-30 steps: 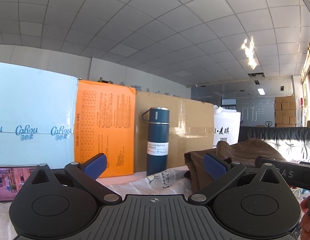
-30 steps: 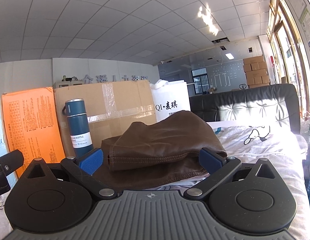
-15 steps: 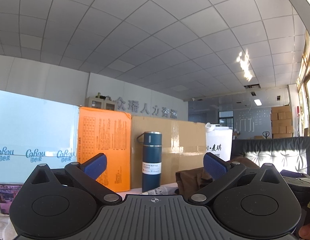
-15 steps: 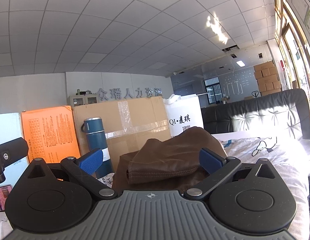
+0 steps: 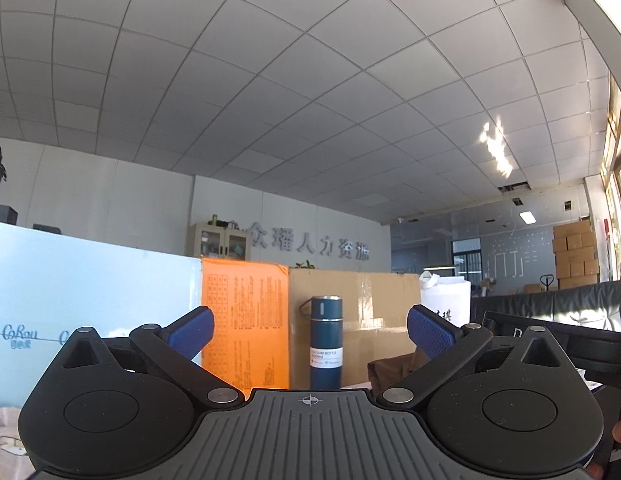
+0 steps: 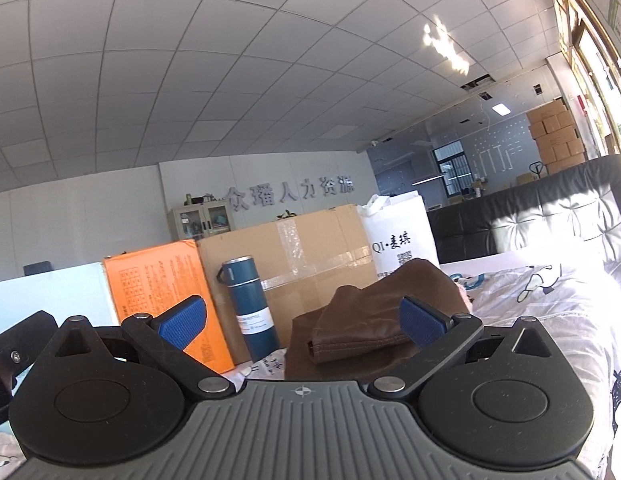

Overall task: Fold clothes
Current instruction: 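Swing both tools toward the cream knit sweater on the sheet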

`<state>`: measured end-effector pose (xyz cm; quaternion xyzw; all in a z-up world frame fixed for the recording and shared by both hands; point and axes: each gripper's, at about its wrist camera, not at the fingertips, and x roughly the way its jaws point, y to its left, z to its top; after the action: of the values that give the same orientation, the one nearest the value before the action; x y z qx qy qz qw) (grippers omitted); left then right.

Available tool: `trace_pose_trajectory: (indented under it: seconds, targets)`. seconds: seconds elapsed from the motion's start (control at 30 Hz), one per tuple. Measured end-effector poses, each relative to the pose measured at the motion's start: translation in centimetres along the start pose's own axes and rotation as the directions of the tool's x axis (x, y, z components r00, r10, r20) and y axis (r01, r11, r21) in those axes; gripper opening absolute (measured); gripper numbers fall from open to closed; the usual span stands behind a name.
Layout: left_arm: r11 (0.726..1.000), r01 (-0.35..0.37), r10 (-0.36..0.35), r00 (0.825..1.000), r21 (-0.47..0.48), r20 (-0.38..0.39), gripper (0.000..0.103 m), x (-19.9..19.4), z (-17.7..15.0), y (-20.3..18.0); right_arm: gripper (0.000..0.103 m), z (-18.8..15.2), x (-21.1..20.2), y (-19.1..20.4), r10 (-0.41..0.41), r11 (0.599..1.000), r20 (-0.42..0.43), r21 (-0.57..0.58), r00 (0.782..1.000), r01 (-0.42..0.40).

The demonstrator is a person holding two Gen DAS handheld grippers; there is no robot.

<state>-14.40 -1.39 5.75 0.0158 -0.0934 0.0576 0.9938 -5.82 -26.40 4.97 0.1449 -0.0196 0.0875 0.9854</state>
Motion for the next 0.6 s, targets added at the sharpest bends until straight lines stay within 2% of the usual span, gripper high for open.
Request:
trace_pose_trajectory:
  seconds: [0.13, 0.23, 0.37, 0.47, 0.53, 0.6]
  targets:
    - [0.996, -0.075, 0.074, 0.997, 0.053, 0.025, 0.103, -2.0, 0.7, 1.7, 0.103, 0.2, -1.2, 1.6, 0.098, 0.995, -0.018, 0.011, 0.995, -0.098]
    - [0.986, -0.141, 0.137, 0.989, 0.088, 0.049, 0.103, -3.7, 1.2, 3.5, 0.103, 0.3, -1.9, 3.4, 0.176, 0.984, -0.048, 0.022, 0.983, -0.175]
    - [0.954, -0.261, 0.252, 0.965, 0.15, 0.071, 0.103, -6.2, 2.0, 6.4, 0.103, 0.3, -2.5, 6.4, 0.323, 0.946, -0.118, 0.045, 0.939, -0.32]
    - [0.916, -0.37, 0.36, 0.929, 0.157, 0.086, 0.103, -8.3, 3.3, 9.5, 0.103, 0.2, -3.0, 9.4, 0.397, 0.918, -0.154, 0.039, 0.905, -0.396]
    - [0.879, -0.453, 0.442, 0.891, 0.151, 0.103, 0.103, -9.6, 4.4, 11.7, 0.103, 0.1, -3.4, 11.6, 0.458, 0.888, -0.175, 0.036, 0.872, -0.459]
    - [0.837, -0.53, 0.518, 0.847, 0.133, 0.117, 0.103, -10.9, 5.4, 14.0, 0.103, 0.2, -3.3, 13.9, 0.521, 0.851, -0.21, 0.051, 0.827, -0.523]
